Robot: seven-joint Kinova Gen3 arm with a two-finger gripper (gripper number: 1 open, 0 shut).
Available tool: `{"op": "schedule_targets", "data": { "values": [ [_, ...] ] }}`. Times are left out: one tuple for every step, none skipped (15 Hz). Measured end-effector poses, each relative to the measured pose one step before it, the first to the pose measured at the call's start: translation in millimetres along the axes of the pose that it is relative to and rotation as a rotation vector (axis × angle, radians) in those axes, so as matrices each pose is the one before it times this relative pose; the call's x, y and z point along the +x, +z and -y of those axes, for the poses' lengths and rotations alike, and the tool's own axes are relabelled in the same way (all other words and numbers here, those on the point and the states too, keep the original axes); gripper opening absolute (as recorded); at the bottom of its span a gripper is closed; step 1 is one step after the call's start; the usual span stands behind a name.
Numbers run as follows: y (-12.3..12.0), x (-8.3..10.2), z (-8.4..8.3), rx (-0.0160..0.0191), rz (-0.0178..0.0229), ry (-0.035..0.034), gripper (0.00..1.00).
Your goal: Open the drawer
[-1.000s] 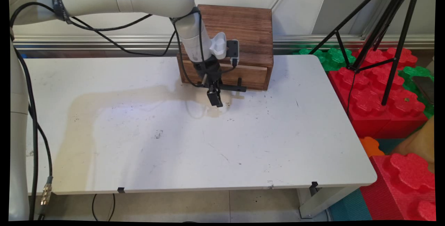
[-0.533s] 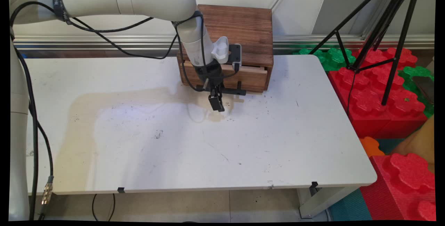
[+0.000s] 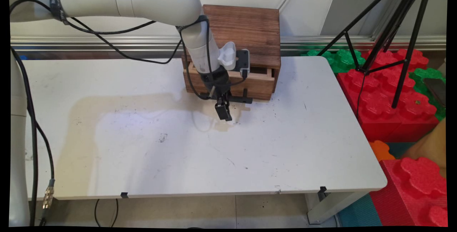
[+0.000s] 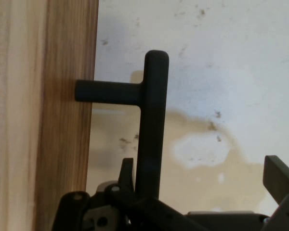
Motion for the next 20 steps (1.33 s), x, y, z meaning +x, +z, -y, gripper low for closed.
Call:
{"op": "schedule_targets", "data": {
  "values": [
    [-0.23, 0.60, -3.63, -0.00469, -0.00117, -0.00042, 1.00],
    [-0.28, 0.24, -3.01, -0.00348, -0.00095, -0.00072, 1.00],
    [-0.50, 0.15, -4.02, -0.00480, -0.00117, -0.00101, 1.00],
    [-0.35, 0.34, -4.21, -0.00549, -0.00104, -0.00035, 1.00],
    [-0.39, 0.29, -3.52, -0.00435, -0.00096, -0.00001, 1.00],
    [-0.37, 0.54, -4.26, -0.00581, -0.00142, 0.00021, 1.00],
    [-0.43, 0.34, -4.49, -0.00549, -0.00131, -0.00005, 1.00],
    [-0.33, 0.32, -3.76, -0.00458, -0.00071, -0.00011, 1.00],
    [-0.15, 0.34, -3.19, -0.00422, -0.00034, 0.00027, 1.00],
    [-0.18, 0.16, -2.41, -0.00276, -0.00048, 0.00009, 1.00],
    [-0.31, -0.11, -3.20, -0.00345, -0.00012, -0.00055, 1.00],
    [-0.22, 0.18, -4.50, -0.00515, -0.00021, -0.00007, 1.00],
    [-0.23, 0.10, -3.63, -0.00396, -0.00018, 0.00015, 1.00],
    [-0.20, -0.04, -4.13, -0.00414, 0.00037, 0.00096, 1.00],
    [-0.27, -0.14, -3.58, -0.00325, 0.00035, 0.00200, 1.00],
    [-0.15, -0.13, -2.46, -0.00223, 0.00066, 0.00266, 1.00],
    [-0.30, -0.08, -3.56, -0.00298, 0.00038, 0.00381, 1.00],
    [-0.37, -0.16, -4.44, -0.00416, 0.00085, 0.00431, 1.00],
    [-0.34, 0.02, -4.53, -0.00430, 0.00042, 0.00446, 1.00],
    [-0.45, -0.01, -4.03, -0.00317, 0.00025, 0.00369, 1.00]
  ]
}}
